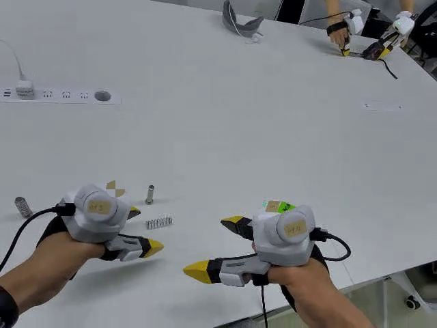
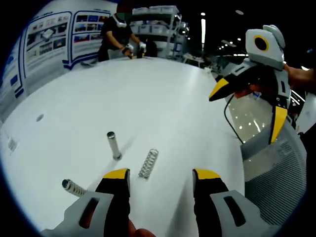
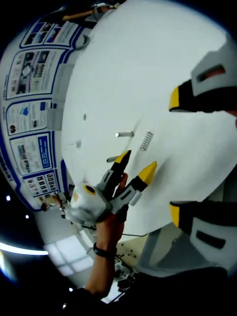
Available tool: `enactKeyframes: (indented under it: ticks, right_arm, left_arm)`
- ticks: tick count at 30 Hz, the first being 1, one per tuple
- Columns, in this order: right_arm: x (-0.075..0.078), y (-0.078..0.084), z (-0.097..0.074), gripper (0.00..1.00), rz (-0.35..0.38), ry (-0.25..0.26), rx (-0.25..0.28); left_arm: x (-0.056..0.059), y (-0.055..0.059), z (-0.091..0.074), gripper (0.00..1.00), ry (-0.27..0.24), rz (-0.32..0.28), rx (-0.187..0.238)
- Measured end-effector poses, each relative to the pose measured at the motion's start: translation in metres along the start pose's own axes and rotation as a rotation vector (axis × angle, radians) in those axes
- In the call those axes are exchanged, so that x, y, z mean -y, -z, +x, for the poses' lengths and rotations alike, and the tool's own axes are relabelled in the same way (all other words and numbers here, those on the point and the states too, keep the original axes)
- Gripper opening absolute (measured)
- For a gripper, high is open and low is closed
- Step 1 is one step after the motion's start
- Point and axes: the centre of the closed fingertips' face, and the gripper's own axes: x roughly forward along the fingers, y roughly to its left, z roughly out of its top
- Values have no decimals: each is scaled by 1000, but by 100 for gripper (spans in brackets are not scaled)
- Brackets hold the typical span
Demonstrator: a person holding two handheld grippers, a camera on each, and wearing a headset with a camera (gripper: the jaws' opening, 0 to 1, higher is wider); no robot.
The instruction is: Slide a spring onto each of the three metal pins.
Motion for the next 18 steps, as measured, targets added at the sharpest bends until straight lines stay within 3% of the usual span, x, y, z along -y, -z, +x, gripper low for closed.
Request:
enactKeyframes:
  ticks: [6, 18]
  right_arm:
    - [4, 6, -6, 74, 8, 10, -6]
    - [7, 16, -10, 74, 39, 23, -10]
  left_arm:
    - [-2, -2, 16, 46, -7, -7, -2]
    - [-14, 10, 32, 27, -59, 5, -35]
